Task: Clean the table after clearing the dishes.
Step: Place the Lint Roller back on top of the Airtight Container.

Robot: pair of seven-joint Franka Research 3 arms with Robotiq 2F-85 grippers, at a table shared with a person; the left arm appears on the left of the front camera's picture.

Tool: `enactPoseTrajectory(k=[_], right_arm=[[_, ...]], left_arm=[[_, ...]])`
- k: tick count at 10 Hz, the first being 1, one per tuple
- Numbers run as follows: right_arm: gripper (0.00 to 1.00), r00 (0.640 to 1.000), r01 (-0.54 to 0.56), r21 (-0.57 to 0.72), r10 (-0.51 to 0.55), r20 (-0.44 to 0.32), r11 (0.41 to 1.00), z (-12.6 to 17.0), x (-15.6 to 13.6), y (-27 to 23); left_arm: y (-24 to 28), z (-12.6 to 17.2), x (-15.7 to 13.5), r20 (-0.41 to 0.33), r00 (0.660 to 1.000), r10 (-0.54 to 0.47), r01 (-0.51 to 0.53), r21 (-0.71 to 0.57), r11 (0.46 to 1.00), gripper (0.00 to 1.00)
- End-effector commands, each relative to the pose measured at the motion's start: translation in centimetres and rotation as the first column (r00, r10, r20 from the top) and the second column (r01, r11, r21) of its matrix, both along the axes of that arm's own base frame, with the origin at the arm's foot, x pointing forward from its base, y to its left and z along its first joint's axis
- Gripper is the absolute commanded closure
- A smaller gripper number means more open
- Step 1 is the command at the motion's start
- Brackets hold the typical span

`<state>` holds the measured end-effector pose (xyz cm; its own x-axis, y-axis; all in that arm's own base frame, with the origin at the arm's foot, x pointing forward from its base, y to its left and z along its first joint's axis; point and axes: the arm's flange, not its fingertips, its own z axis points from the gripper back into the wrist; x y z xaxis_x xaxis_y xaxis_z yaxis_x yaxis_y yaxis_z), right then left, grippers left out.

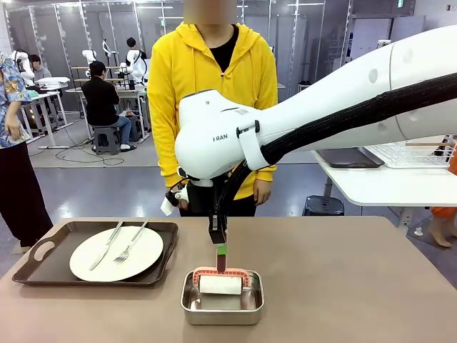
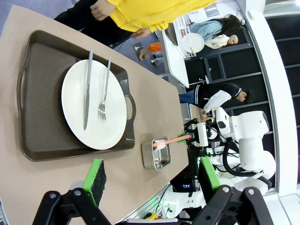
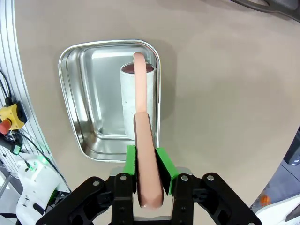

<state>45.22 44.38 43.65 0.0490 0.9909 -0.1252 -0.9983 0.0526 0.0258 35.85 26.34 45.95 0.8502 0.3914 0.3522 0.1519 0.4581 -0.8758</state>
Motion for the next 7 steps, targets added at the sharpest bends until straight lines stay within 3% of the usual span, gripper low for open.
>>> enactPoseTrajectory(k=[1,7], right_arm=[[0.77,1.000,0.028,-0.020,-0.027,0.004,0.999,-0.7,0.7,0.5],[0.77,1.000,0.017,0.032,-0.017,0.005,0.999,-3.0,2.2,0.0]], left_arm=[[0.3,0.2,-0.2,0.019,1.000,-0.010,0.010,-0.007,1.000,0.00],[0.3,0.2,-0.2,0.019,1.000,-0.010,0.010,-0.007,1.000,0.00]])
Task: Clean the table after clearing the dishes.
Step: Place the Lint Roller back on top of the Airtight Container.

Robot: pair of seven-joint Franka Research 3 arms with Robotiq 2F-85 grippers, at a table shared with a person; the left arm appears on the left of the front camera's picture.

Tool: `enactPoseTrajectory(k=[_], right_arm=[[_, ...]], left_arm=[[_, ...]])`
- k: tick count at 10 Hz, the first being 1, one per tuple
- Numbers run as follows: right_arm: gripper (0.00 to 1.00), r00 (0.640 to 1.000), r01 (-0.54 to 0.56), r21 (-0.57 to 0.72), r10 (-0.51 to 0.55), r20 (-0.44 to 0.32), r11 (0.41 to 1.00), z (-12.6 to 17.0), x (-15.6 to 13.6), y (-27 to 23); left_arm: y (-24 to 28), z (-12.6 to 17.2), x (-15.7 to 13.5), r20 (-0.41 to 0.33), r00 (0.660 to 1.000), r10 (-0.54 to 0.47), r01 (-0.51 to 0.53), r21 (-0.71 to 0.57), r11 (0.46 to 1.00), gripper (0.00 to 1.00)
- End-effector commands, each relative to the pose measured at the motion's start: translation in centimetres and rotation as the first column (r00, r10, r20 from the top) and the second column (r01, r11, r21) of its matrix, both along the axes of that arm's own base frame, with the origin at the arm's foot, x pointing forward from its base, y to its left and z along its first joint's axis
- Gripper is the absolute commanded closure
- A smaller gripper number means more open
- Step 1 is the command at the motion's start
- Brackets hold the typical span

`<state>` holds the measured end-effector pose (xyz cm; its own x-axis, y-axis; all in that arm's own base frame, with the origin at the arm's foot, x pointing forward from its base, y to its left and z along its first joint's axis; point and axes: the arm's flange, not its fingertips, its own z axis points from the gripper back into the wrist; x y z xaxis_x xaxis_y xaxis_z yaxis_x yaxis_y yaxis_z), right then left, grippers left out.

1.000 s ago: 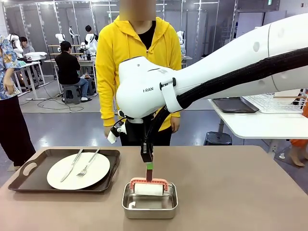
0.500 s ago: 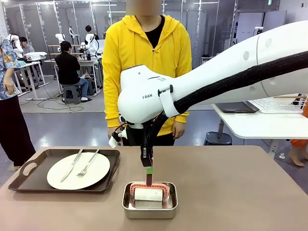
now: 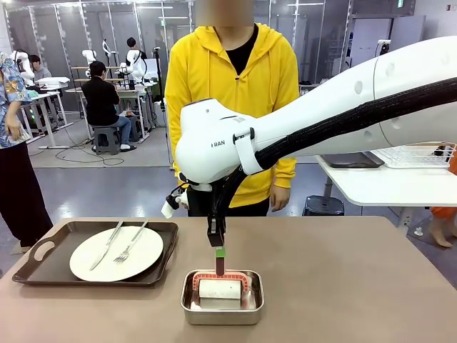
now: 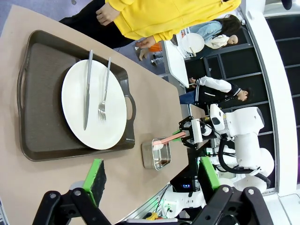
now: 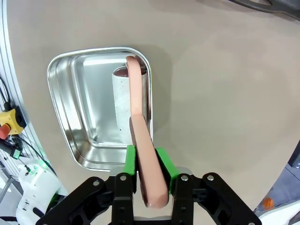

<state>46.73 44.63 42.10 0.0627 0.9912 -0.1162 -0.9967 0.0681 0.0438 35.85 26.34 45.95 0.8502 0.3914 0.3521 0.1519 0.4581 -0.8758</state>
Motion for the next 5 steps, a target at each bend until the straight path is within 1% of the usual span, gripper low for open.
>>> enactPoseTrajectory(k=[1,2,5], right_arm=[[0.77,1.000,-0.012,0.046,0.011,0.016,0.999,-1.71,0.64,-0.13],[0.77,1.000,-0.022,0.056,0.022,0.000,0.998,-2.05,0.65,0.04],[0.77,1.000,-0.008,0.046,0.007,0.009,0.999,-2.19,1.21,0.50]], left_arm=[[0.25,0.21,-0.16,0.019,1.000,-0.010,0.010,-0.007,1.000,0.00],[0.25,0.21,-0.16,0.019,1.000,-0.010,0.010,-0.007,1.000,0.00],[0.25,0.21,-0.16,0.019,1.000,-0.010,0.010,-0.007,1.000,0.00]])
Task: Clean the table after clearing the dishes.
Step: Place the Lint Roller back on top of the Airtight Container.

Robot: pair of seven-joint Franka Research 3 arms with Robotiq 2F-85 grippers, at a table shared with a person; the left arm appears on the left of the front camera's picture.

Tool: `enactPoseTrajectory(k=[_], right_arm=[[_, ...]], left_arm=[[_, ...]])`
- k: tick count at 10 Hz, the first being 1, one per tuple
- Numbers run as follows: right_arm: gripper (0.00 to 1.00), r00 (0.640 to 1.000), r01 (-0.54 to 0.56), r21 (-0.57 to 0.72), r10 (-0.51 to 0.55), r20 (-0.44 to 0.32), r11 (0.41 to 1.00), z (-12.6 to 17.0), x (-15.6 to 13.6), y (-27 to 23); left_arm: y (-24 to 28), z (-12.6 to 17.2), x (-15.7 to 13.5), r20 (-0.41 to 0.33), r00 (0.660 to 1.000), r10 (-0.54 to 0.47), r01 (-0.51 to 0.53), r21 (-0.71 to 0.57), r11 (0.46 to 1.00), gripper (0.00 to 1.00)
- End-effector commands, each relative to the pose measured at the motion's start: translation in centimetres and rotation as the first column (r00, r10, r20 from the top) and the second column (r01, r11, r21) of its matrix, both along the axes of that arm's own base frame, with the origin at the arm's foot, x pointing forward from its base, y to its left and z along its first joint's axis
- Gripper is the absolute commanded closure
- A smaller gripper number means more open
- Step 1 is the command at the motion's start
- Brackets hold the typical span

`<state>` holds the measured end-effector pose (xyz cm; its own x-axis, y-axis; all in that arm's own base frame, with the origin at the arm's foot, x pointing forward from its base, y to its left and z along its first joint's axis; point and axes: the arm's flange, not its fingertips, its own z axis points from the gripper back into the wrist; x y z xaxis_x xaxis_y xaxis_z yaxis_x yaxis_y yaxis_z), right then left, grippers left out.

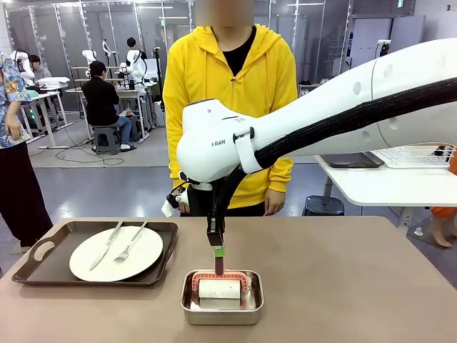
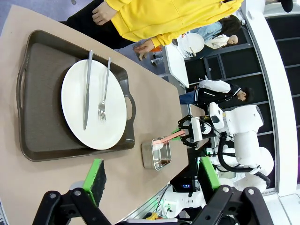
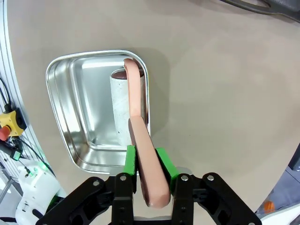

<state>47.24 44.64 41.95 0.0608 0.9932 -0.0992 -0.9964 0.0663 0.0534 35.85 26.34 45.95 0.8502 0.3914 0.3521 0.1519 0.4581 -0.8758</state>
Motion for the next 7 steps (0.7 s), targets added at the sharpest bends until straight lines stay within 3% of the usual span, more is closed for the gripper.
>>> enactPoseTrajectory(k=[1,7], right_arm=[[0.77,1.000,-0.005,0.032,0.005,0.003,0.999,-2.0,0.8,0.5],[0.75,1.000,0.012,0.051,-0.013,0.014,0.999,-0.8,0.8,-0.3]], left_arm=[[0.3,0.2,-0.2,0.019,1.000,-0.010,0.010,-0.007,1.000,0.00],[0.3,0.2,-0.2,0.019,1.000,-0.010,0.010,-0.007,1.000,0.00]])
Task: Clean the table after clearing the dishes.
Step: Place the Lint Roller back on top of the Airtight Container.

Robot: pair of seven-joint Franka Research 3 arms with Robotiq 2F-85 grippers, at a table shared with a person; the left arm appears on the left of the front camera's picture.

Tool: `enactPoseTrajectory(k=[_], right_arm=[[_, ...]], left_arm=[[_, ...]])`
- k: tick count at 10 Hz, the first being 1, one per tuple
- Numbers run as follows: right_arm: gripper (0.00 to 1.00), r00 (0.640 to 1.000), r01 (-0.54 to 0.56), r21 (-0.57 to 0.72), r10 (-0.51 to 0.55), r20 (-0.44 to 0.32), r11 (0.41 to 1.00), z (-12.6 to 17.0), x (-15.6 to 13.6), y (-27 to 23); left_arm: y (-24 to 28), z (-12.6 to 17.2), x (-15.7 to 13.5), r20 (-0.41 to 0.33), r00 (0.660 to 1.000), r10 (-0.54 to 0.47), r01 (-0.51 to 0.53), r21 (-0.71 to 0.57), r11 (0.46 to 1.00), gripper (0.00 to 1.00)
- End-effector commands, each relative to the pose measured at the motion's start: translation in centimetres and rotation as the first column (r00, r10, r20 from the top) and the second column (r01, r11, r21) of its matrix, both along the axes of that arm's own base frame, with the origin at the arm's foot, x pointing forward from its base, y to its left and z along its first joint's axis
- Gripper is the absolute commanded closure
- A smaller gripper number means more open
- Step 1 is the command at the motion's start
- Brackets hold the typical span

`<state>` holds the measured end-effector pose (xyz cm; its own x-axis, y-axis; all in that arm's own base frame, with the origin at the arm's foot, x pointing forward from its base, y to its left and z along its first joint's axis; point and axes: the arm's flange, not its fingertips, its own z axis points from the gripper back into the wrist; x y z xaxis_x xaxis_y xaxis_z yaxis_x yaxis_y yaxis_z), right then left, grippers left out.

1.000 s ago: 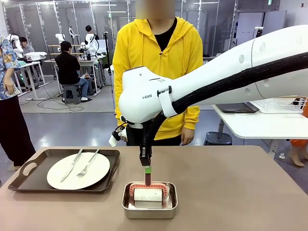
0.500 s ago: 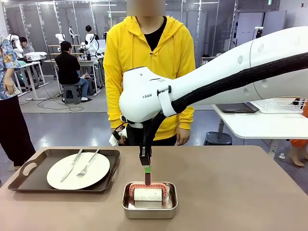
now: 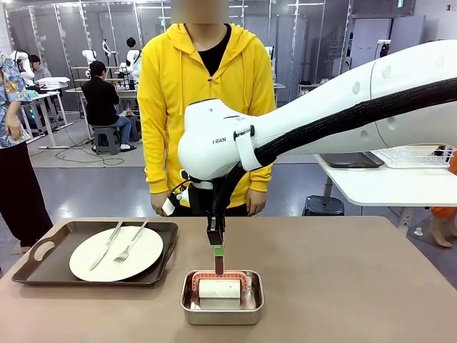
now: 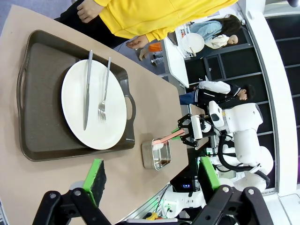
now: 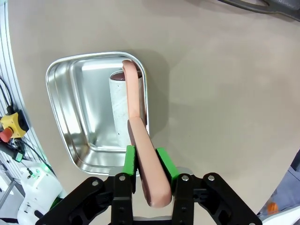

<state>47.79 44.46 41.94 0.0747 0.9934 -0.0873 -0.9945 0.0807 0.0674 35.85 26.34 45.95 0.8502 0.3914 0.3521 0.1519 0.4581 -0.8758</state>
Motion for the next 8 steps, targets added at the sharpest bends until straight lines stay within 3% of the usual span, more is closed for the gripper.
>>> enactPoseTrajectory(k=[1,7,8], right_arm=[[0.65,0.999,-0.001,0.037,-0.001,0.033,0.999,-0.6,0.3,-0.2],[0.19,0.998,-0.003,0.042,0.000,0.069,0.999,1.7,-0.1,-1.2],[0.27,0.997,-0.003,0.043,0.000,0.078,0.999,2.2,-0.1,-1.5]], left_arm=[[0.3,0.2,-0.2,0.019,1.000,-0.010,0.010,-0.007,1.000,0.00],[0.3,0.2,-0.2,0.019,1.000,-0.010,0.010,-0.007,1.000,0.00],[0.3,0.2,-0.2,0.019,1.000,-0.010,0.010,-0.007,1.000,0.00]])
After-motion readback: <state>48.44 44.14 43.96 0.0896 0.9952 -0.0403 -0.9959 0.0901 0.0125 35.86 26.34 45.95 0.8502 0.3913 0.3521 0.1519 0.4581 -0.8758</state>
